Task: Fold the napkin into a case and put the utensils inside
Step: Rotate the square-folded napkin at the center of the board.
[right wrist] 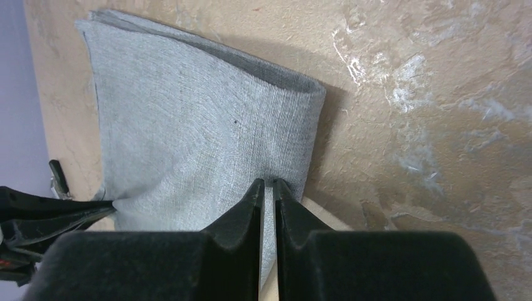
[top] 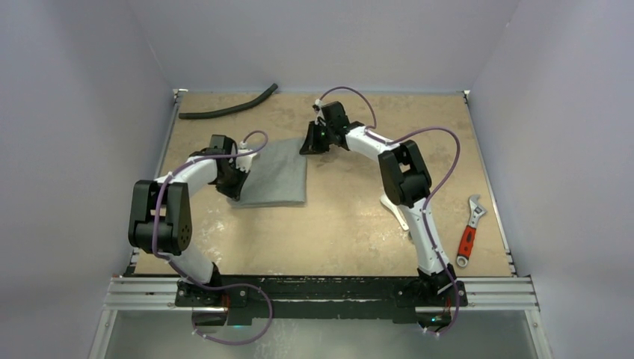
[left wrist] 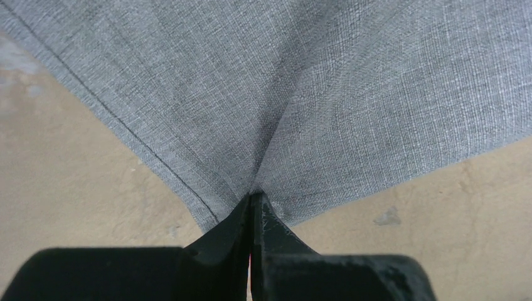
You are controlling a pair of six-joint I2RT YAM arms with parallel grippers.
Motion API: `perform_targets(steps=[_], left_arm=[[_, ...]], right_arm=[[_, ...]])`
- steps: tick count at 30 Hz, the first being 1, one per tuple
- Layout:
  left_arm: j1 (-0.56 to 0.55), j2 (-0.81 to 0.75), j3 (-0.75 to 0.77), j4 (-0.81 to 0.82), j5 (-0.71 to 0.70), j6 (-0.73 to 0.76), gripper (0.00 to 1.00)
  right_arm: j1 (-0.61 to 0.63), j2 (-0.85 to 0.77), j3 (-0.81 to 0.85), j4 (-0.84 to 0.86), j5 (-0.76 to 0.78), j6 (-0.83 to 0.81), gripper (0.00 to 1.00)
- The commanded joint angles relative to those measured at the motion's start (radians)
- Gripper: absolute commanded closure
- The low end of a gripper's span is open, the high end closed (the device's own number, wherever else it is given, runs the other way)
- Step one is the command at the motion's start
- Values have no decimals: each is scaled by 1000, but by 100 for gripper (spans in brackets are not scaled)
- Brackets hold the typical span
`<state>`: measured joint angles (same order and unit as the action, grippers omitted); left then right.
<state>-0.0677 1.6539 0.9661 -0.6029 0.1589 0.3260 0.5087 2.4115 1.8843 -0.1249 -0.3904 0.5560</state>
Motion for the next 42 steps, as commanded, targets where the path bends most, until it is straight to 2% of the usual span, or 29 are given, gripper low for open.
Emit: perform_targets(steps=[1,5,10,13,16,18,22,28,34,38,42], left_arm=[[1,-33,-32,63,-97,68,100],[2,-28,-28,74,-108,79,100],[2,-26,-11,72,-117,84,100],[2,-32,-17,77,-136,106,100],[1,-39,-27,88,-141,130,96],[2,-44,-27,94,-139,136,93],[2,-44,-9,95,-105,137,92],[-8,-37,33,71,-23,130,89],[-86,-54,69,31,74,102,84],[-106,-46,190,-46,141,51,78],[-108,-31,362,-123,188,14,66]], right_arm=[[-15,-40,34,37,-66,-2,87],[-16,-75,41,105,-125,24,83],[-16,-2,98,107,-133,55,83],[-18,39,97,114,-99,62,86],[-21,46,47,120,-19,66,96],[-22,21,-47,150,14,69,100],[-28,-75,-254,221,100,80,100],[-30,-322,-592,318,246,136,100],[-29,-545,-874,371,354,181,100],[-25,-631,-958,381,334,194,100],[-13,-677,-902,338,305,164,99]])
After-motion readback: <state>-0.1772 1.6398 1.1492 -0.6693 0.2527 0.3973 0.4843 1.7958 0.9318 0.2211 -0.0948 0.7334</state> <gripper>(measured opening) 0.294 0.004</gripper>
